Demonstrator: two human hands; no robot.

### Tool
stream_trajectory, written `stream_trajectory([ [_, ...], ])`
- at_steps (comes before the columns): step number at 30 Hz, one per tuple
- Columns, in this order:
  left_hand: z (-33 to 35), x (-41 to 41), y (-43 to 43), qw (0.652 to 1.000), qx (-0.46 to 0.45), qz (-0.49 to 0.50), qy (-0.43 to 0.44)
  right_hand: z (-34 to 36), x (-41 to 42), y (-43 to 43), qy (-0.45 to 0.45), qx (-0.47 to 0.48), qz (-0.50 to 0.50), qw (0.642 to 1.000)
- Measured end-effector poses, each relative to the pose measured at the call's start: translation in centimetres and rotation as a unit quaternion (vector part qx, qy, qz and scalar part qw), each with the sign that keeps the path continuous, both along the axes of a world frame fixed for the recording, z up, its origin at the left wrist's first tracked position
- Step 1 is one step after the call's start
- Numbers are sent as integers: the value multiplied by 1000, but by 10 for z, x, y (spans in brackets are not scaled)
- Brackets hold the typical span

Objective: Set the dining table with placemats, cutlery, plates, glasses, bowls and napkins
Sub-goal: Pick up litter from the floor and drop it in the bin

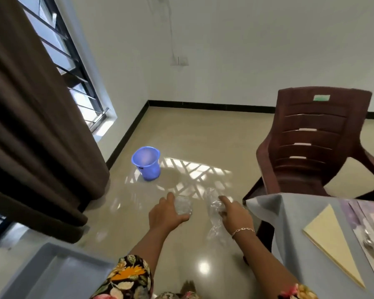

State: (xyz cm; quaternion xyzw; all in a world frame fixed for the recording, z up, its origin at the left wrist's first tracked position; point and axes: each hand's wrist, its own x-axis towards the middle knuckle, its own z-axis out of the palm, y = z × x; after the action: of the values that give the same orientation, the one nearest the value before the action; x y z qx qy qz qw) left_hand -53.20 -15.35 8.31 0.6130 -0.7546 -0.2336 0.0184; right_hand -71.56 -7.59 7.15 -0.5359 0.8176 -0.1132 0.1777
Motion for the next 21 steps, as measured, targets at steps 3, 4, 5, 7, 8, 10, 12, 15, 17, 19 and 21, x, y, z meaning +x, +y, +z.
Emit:
stream_trajectory([
  [3, -11, -20, -48, 1000, -9, -4, 5, -4, -19, -50, -12, -15, 0, 1000],
  [4, -16, -25, -66, 1000, -10, -3, 7, -6, -26, -68, -11, -13, 3, 1000],
  [5, -20, -28, -86, 1000, -9, 1, 9, -10, -31, -88, -10, -6, 6, 1000],
  [7, -27, -34, -128, 1000, -6, 11, 12, -14, -40, -130, 0, 12, 21, 1000],
  [8, -30, -36, -150, 1000, -4, 17, 15, -15, -44, -152, 5, 22, 28, 999],
  [10, -33, -39, -200, 999, 3, 31, 20, -18, -50, -204, 15, 43, 43, 998],
  [12, -31, -37, -249, 998, 9, 53, 22, -16, -52, -257, 23, 57, 63, 996],
  [15, -29, -27, -318, 996, 3, 84, 14, -16, -48, -337, 28, 55, 89, 994],
  [17, -27, -15, -357, 993, 7, 121, 14, -16, -41, -382, 26, 55, 110, 992],
  [19, -28, -2, -388, 990, 8, 141, 8, -19, -32, -420, 27, 55, 132, 989],
  [21, -31, 10, -417, 988, 4, 154, -1, -23, -22, -459, 37, 54, 153, 986],
])
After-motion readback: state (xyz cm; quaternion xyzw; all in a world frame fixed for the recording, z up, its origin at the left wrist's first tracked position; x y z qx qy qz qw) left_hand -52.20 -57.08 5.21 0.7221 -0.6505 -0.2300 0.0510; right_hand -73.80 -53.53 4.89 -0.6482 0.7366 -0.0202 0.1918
